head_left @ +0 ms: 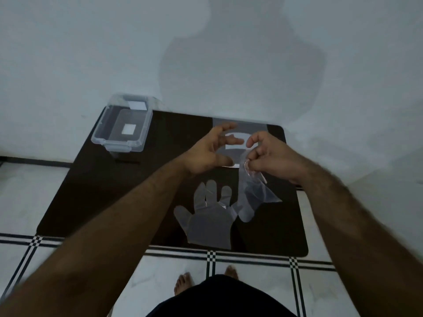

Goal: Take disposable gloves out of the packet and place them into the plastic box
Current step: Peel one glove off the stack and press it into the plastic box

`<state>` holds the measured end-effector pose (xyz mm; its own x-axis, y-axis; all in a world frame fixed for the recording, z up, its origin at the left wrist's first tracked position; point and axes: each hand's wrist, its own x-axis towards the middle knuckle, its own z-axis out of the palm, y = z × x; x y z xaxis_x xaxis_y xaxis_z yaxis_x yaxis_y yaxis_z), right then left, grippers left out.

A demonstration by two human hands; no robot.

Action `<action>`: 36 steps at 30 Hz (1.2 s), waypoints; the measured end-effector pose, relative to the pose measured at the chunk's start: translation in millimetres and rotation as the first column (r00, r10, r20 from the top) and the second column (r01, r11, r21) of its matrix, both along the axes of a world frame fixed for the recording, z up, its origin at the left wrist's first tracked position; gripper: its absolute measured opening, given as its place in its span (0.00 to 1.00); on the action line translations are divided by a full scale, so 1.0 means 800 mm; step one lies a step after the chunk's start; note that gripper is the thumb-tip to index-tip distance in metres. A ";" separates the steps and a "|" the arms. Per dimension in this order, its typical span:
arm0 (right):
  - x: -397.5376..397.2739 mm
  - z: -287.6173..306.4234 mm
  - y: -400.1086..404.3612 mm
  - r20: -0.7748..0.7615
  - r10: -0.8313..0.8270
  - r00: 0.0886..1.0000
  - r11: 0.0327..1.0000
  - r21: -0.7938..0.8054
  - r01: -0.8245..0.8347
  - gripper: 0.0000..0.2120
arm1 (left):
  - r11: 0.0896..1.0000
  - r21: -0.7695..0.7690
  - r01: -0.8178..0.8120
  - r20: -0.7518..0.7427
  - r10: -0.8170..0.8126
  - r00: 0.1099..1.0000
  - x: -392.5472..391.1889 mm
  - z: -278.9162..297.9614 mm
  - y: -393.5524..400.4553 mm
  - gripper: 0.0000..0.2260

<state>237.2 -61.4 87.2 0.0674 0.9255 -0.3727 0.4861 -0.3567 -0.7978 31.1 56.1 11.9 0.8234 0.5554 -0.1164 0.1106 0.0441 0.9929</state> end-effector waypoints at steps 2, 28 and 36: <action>0.000 0.023 0.009 0.007 0.058 0.998 0.998 0.020 -0.059 0.23 | 0.995 -0.019 0.102 -0.008 -0.102 0.995 0.002 0.023 0.013 0.45; 0.013 0.085 0.055 -0.073 -0.146 0.987 0.967 0.200 0.158 0.08 | 0.953 -0.095 -0.286 0.219 0.301 0.928 -0.028 0.101 0.072 0.05; 0.026 0.099 0.125 -0.033 -0.023 0.999 0.984 0.175 0.028 0.06 | 0.937 -0.050 -0.346 0.151 0.349 0.925 -0.016 0.116 0.112 0.12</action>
